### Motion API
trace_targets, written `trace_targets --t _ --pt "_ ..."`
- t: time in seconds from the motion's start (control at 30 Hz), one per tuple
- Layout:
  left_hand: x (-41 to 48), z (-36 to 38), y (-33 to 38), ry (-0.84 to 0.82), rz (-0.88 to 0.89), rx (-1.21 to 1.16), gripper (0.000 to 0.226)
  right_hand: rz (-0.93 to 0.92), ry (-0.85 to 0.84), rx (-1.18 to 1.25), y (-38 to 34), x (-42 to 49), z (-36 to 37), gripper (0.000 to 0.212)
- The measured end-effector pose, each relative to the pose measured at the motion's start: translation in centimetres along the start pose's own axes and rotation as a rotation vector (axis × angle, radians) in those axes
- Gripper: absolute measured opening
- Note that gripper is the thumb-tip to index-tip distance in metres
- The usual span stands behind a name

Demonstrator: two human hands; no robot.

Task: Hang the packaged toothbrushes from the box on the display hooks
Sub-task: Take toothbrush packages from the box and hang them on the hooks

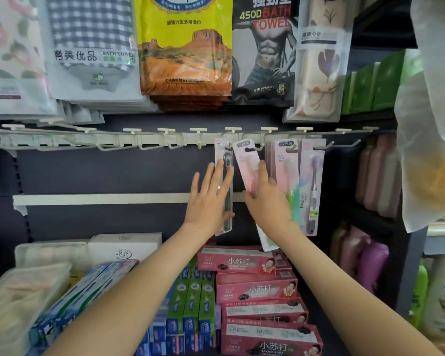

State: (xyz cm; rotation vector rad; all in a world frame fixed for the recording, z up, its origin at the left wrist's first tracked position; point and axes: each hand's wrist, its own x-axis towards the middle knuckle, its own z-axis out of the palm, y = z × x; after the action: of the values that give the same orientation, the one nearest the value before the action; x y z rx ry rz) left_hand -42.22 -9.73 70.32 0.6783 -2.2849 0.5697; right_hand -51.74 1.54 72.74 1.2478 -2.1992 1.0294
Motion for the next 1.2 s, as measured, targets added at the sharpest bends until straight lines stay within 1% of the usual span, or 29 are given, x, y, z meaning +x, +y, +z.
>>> trace_targets --t 0.13,0.23,0.33,0.37,0.43,0.47,0.53,0.6,0.7,0.8,0.9,1.03,1.1,1.2 --pt "0.6 0.9 -0.3 0.018 -0.010 0.036 0.111 0.077 0.048 0.048 -0.2 1.2 1.1 0.077" --pt "0.6 1.4 -0.5 0.044 -0.020 0.074 0.122 0.102 0.015 0.064 -0.3 2.0 2.0 0.076" --pt "0.2 2.0 -0.7 0.044 -0.027 0.066 0.123 0.132 -0.009 0.089 -0.4 2.3 2.7 0.077" --pt "0.0 2.1 -0.8 0.032 -0.028 0.056 0.121 0.140 -0.008 0.104 -0.4 2.3 3.0 0.078" --pt "-0.7 2.1 -0.7 -0.029 -0.031 0.016 0.107 0.153 -0.005 0.131 -0.5 1.6 3.5 0.079" --pt "-1.1 2.1 -0.8 -0.059 -0.045 -0.024 0.100 0.145 0.001 0.131 -0.4 1.0 3.8 0.081" --pt "-2.5 2.1 -0.9 -0.060 -0.075 -0.139 0.091 0.103 0.022 0.115 -0.2 -0.8 4.5 0.083" --pt "-4.8 2.0 -0.8 -0.037 -0.094 -0.238 0.088 0.062 0.035 0.132 -0.2 -3.5 5.0 0.082" --pt "-10.2 1.5 -0.5 -0.052 -0.119 -0.325 0.086 0.005 -0.006 0.216 -1.0 -9.5 6.0 0.078" --pt "-17.8 0.8 -0.7 -0.089 -0.137 -0.431 0.083 -0.035 -0.110 0.283 -2.5 -17.1 7.2 0.072" --pt "-27.4 0.7 -1.6 -0.126 -0.166 -0.528 0.073 -0.020 -0.248 0.319 -4.2 -24.9 9.3 0.068" --pt "-40.6 1.3 -4.6 -0.337 -0.286 -0.650 0.057 0.030 -0.515 0.254 -6.4 -35.3 14.3 0.061" --pt "-47.0 2.0 -6.1 -0.429 -0.322 -0.659 0.050 0.049 -0.646 0.220 -6.8 -41.2 17.7 0.057" --pt "-56.2 3.8 -6.8 -0.575 -0.347 -0.653 0.044 0.089 -0.863 0.204 -6.5 -49.9 23.0 0.056"
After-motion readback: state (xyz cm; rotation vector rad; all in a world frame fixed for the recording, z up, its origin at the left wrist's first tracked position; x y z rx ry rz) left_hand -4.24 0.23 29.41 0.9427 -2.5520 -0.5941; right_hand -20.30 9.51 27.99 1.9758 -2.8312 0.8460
